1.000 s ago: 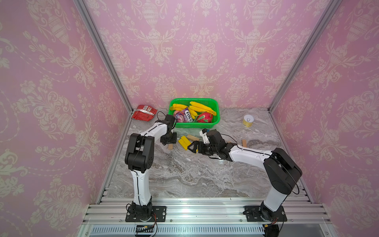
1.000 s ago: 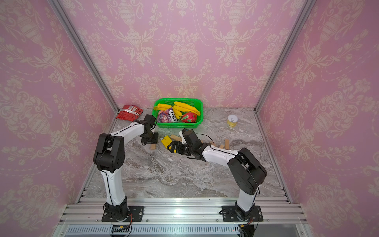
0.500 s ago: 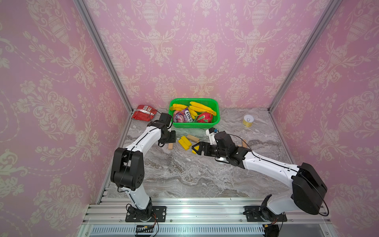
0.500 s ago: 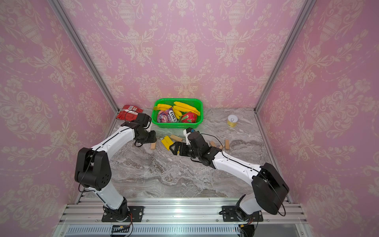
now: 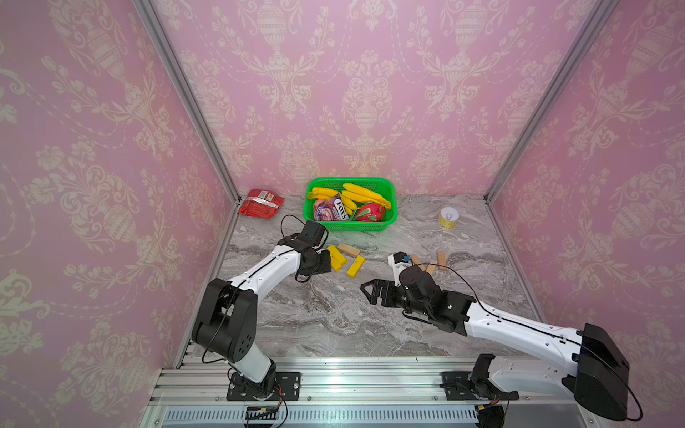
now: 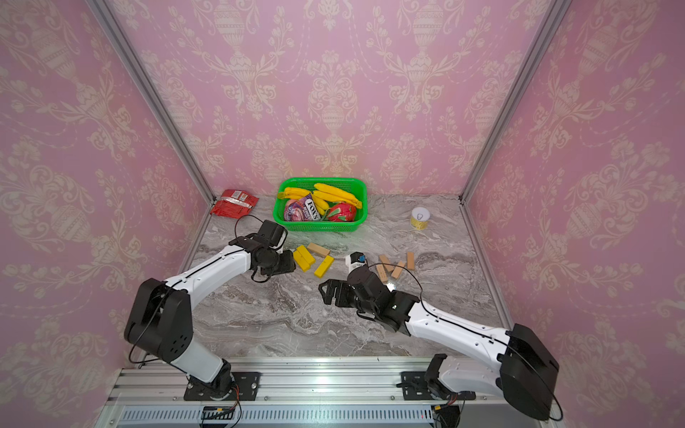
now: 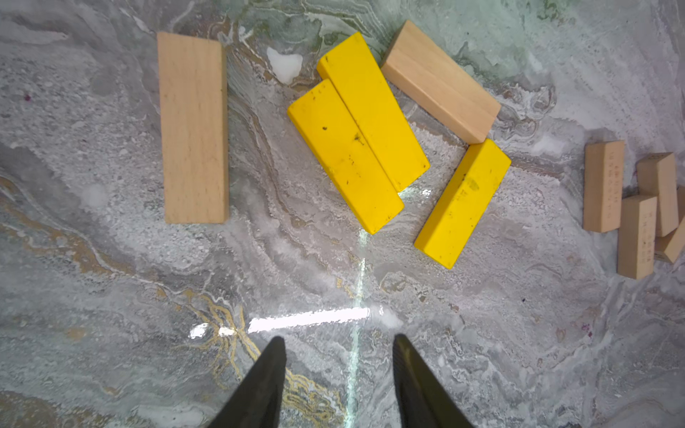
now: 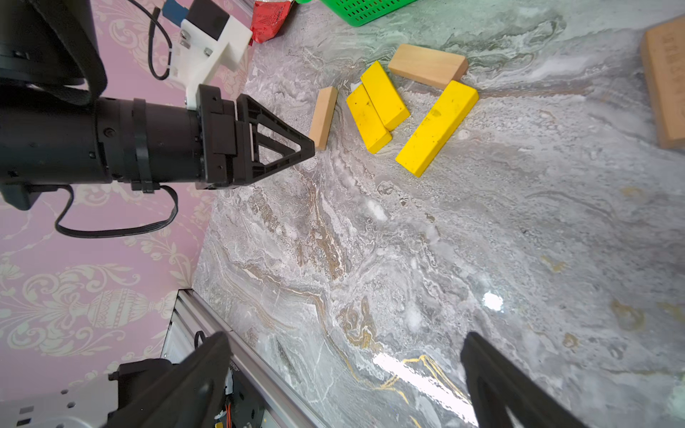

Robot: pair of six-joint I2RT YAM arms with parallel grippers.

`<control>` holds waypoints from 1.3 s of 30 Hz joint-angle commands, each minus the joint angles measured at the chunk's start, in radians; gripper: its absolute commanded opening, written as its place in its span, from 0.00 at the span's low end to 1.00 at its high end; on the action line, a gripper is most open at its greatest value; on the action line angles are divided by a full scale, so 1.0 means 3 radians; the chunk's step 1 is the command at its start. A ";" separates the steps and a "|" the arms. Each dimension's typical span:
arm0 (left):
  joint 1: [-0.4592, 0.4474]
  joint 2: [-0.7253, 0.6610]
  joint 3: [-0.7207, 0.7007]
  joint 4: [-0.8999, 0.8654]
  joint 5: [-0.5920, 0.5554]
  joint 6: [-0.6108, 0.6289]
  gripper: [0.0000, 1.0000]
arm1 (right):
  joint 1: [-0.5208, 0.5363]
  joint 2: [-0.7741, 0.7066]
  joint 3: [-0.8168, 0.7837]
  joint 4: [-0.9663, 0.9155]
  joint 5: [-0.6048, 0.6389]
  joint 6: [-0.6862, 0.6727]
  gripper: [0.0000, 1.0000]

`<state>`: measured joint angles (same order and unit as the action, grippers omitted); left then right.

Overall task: Assemble the letter k with building blocks
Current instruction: Pick up the building block from the center of the board.

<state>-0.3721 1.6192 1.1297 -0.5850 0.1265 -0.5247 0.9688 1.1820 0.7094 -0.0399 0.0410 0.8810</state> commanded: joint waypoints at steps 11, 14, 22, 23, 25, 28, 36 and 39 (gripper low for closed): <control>-0.0019 0.0837 0.0741 -0.0031 0.0036 -0.0122 0.49 | 0.0011 0.0773 0.0613 0.0355 0.0283 -0.0273 1.00; 0.0007 0.0929 0.0848 -0.0132 -0.0007 -0.0096 0.49 | -0.0151 0.1012 0.0662 0.0730 0.0104 -0.0238 1.00; 0.0069 0.1079 0.0851 -0.0119 -0.0078 -0.0076 0.48 | -0.0414 0.1382 0.0148 0.2145 -0.0066 -0.0030 1.00; 0.0078 0.1102 0.0847 -0.0099 -0.0080 -0.0084 0.48 | -0.0450 0.1395 0.0057 0.2336 -0.0084 0.0022 1.00; 0.0100 0.1175 0.0854 -0.0061 -0.0013 -0.0125 0.47 | -0.0516 0.1425 -0.0079 0.2513 -0.0080 0.0168 1.00; 0.0100 0.1248 0.0889 -0.0033 0.0008 -0.0162 0.47 | -0.0534 0.1432 -0.0096 0.2567 -0.0128 0.0149 1.00; 0.0100 0.1264 0.0839 0.0060 -0.0007 -0.0222 0.47 | -0.0579 0.1237 -0.0296 0.2533 -0.0076 0.0094 1.00; 0.0100 0.1301 0.0863 0.0029 -0.0023 -0.0229 0.47 | -0.0606 0.1230 -0.0323 0.2547 -0.0100 0.0099 1.00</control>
<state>-0.3458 1.9919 1.3849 -0.5652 0.1265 -0.5716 0.7959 1.5791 0.6304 0.6956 0.0158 0.9016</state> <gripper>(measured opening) 0.469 0.998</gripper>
